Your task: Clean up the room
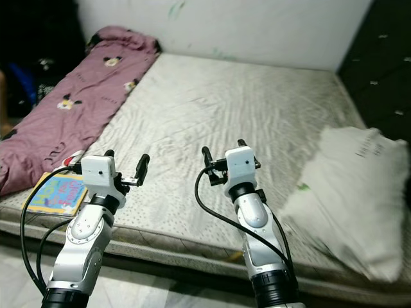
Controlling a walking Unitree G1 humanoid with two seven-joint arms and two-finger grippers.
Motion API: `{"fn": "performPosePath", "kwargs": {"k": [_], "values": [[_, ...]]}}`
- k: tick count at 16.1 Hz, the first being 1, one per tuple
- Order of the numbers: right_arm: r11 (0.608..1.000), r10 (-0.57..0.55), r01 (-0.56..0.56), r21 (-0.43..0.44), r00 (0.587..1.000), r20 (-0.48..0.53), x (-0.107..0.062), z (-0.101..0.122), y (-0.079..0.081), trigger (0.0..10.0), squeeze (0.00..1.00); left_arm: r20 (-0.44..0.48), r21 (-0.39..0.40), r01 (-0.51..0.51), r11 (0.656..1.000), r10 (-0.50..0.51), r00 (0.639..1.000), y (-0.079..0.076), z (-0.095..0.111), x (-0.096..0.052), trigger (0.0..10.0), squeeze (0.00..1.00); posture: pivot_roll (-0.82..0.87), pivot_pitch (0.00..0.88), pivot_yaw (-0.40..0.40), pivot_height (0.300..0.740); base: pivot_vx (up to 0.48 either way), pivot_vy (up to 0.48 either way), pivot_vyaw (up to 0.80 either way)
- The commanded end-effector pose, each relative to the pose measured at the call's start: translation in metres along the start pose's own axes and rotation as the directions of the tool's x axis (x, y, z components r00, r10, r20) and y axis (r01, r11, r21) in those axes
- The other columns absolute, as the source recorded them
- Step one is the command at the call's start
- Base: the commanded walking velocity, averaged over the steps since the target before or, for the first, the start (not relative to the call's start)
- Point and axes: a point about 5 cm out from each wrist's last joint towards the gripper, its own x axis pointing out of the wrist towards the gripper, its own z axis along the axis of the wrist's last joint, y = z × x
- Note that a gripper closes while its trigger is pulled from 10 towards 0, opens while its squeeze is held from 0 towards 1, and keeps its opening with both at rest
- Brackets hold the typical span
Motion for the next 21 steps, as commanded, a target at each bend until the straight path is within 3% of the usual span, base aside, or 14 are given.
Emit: {"fn": "performPosePath", "kwargs": {"k": [1,5,8,14,21], "values": [[1.000,-0.004,0.004,-0.001,1.000,0.019,0.002,0.004,-0.002,10.0,0.00,0.004,0.011,0.013,1.000,-0.013,1.000,-0.003,0.002,0.001,10.0,0.00,0.01,0.000,-0.027,0.740,0.000,0.000,0.00],[1.000,-0.025,0.025,0.015,1.000,0.013,0.001,0.002,-0.004,10.0,0.00,-0.033,-0.006,-0.067,0.998,0.066,0.997,0.008,-0.003,0.001,10.0,0.00,0.01,0.000,-0.026,0.740,0.000,0.000,0.00],[0.999,-0.031,0.031,0.022,1.000,0.002,0.000,0.000,-0.005,10.0,0.00,-0.037,-0.002,-0.069,0.998,0.069,0.997,0.009,-0.004,0.000,10.0,0.00,0.01,0.000,-0.022,0.740,0.000,0.000,0.00],[0.999,-0.038,0.038,0.036,0.999,-0.014,0.002,-0.004,-0.005,10.0,0.00,-0.049,-0.016,-0.068,0.998,0.067,0.997,0.008,-0.007,0.001,10.0,0.00,0.01,0.000,-0.021,0.740,0.000,0.000,-0.63],[1.000,-0.021,0.021,0.020,1.000,-0.006,0.005,-0.002,-0.001,10.0,0.00,-0.041,-0.009,-0.055,0.998,0.055,0.998,0.006,-0.005,0.004,10.0,0.00,0.01,0.000,-0.025,0.740,0.000,-0.071,0.00]]}}
